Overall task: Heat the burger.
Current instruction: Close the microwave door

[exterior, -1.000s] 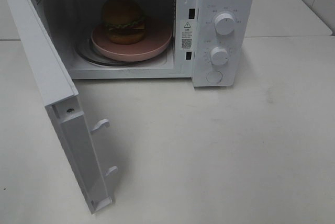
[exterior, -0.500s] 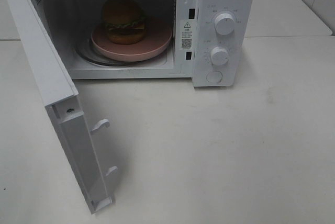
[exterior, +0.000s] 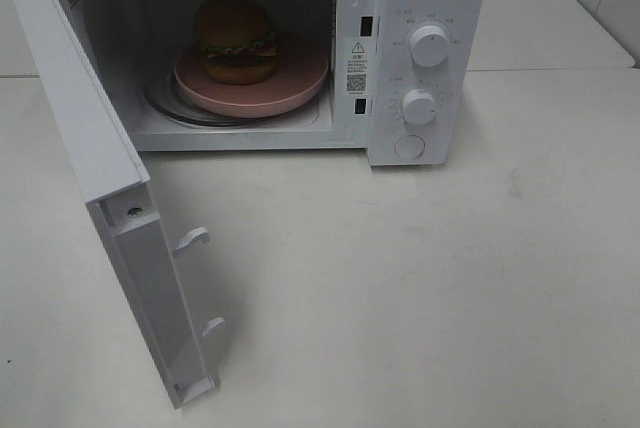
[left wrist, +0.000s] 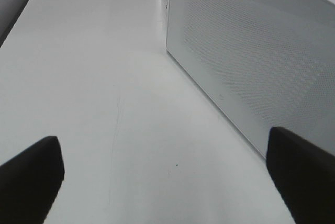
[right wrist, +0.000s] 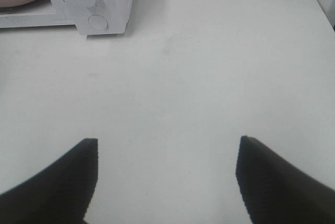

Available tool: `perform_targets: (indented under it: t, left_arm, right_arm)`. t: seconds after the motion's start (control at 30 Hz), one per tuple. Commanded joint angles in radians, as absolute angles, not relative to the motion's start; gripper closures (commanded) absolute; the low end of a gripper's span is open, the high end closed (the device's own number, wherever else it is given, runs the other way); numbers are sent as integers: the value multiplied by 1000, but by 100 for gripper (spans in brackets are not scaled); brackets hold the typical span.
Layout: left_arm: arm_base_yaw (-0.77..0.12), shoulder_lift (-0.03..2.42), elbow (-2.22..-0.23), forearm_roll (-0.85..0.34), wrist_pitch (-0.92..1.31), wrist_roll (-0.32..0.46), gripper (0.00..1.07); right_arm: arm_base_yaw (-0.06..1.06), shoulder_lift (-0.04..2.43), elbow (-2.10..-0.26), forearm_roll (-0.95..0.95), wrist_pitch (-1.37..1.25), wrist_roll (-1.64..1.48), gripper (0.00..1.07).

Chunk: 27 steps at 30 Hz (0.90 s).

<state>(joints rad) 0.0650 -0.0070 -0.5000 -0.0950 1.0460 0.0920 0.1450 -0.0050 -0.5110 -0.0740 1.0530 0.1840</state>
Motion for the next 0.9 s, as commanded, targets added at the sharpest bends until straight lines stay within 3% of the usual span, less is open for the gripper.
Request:
perform_targets:
  t: [0.03,0.5,0.77,0.9]
  left_arm:
    - [60,-27,-497,-102,1038,92,9]
    - [60,-23,-497,-107,1038,88,9]
    - [60,79,-508,-184,1019,104,9]
    - [60,168,-525,-171,944,112,16]
  right_arm:
    - [141,-31,-510,-74,1040,183,35]
    - [141,-31,-510,-74,1040,183,35]
    - [141,-31,-510,-74,1040,183,35]
    - [141,-31,-510,-74,1040,183,35]
